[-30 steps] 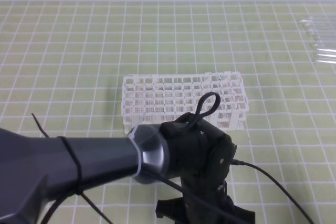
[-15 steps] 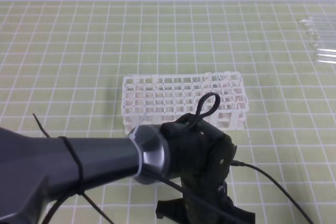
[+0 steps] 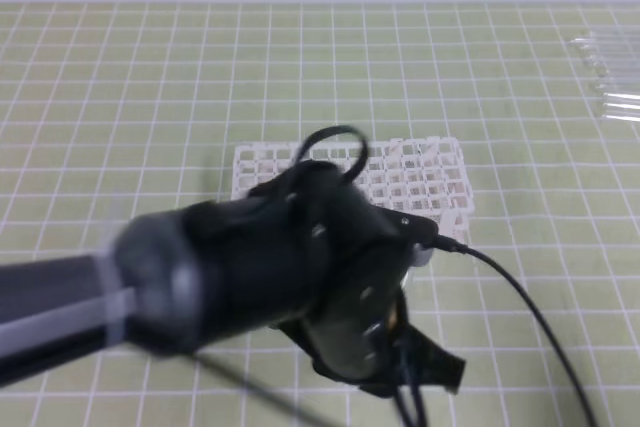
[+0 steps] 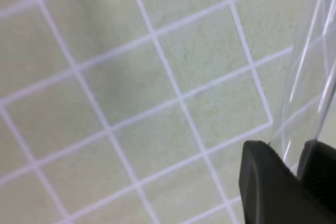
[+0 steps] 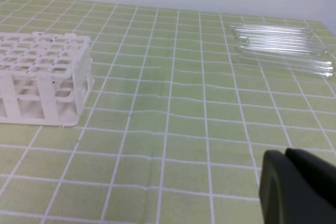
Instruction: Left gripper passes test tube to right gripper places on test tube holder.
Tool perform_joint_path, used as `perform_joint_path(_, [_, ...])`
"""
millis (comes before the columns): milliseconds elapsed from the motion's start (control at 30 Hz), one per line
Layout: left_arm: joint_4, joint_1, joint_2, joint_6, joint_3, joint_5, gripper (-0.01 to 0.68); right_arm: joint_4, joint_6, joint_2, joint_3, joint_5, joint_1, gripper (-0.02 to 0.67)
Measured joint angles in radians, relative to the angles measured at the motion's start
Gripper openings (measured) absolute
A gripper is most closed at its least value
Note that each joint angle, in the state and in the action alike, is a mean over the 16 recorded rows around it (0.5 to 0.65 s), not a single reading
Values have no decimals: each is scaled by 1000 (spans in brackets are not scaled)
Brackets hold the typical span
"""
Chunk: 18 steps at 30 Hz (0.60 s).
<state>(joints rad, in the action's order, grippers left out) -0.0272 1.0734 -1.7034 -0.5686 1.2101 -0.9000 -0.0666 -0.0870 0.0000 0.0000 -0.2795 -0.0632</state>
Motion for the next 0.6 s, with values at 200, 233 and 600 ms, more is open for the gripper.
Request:
perform_joint_path(200, [-170,41,177,0,-187,200,6,0,0,0,0,0,0,-2])
perform_joint_path(233, [-196,48,211,0,-231,251,6,0,0,0,0,0,0,-2])
perform_joint_path(600, [-402,92,566,1,-687,811,4,0,0,0,0,0,0,-1])
